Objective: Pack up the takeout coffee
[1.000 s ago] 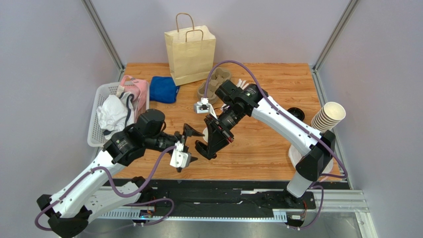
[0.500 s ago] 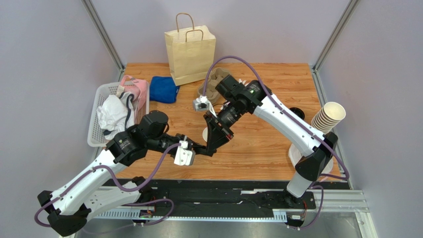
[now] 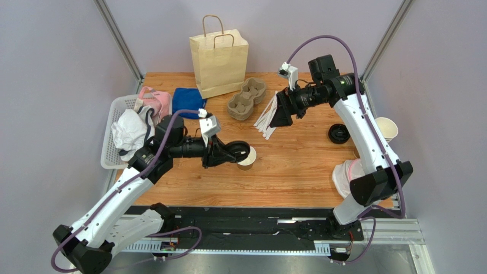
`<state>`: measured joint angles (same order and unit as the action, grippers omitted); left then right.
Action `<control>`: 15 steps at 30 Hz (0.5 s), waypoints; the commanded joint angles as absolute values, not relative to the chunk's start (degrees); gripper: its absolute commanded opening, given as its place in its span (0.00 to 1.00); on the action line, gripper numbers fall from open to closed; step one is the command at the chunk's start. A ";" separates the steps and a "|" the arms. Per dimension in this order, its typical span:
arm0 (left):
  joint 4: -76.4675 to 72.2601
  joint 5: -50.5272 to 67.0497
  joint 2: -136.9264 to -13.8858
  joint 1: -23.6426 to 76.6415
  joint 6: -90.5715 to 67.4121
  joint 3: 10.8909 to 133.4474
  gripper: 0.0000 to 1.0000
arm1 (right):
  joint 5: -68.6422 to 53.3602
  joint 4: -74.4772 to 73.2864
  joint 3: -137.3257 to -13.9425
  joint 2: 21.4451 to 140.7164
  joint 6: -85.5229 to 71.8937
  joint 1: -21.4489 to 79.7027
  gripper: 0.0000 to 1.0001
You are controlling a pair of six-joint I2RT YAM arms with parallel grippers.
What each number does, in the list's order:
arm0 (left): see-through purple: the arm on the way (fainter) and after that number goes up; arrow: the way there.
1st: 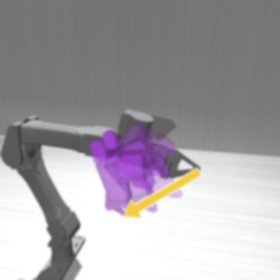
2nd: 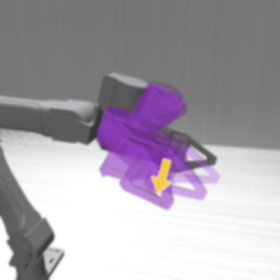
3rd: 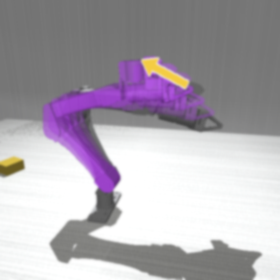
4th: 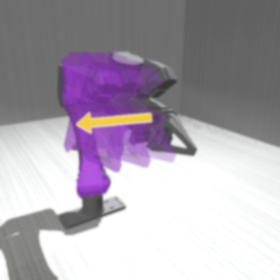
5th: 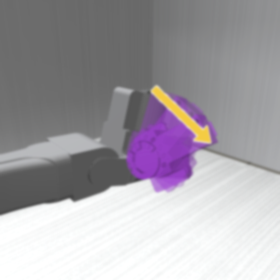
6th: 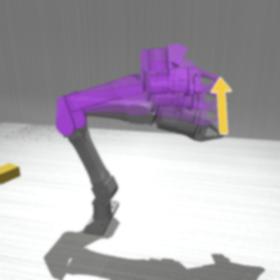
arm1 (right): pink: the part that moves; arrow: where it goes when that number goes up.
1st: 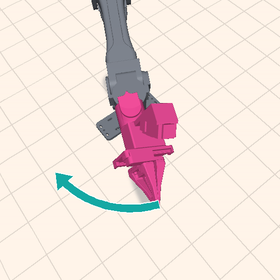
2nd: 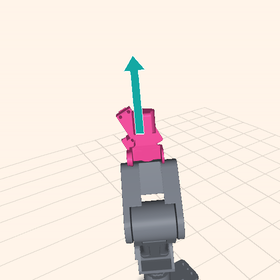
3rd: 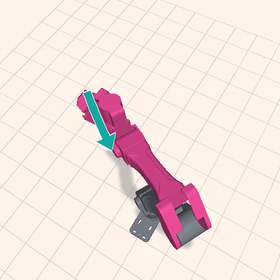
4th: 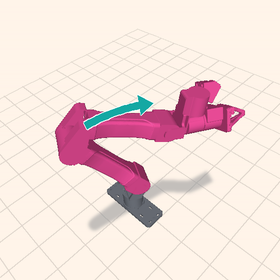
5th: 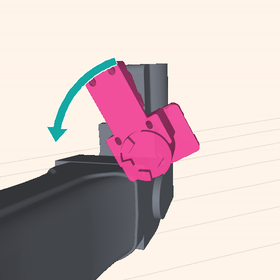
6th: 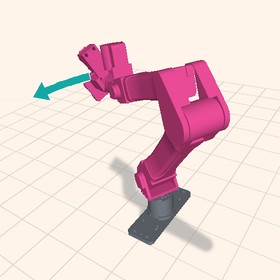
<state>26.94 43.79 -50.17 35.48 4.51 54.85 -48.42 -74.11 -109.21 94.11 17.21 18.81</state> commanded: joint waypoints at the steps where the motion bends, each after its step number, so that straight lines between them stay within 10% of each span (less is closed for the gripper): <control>1: 6.96 46.76 -52.73 30.94 -24.83 52.39 0.11 | -33.23 -59.09 -101.89 84.04 8.98 19.60 0.81; 15: -6.94 45.26 -58.62 26.19 -43.59 46.85 0.06 | -29.27 -52.12 -99.31 82.09 4.30 29.08 0.60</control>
<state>-1.41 44.69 -57.82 26.79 -37.36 47.79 -33.93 -55.40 -98.67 82.70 4.73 24.86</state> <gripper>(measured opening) 0.324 0.610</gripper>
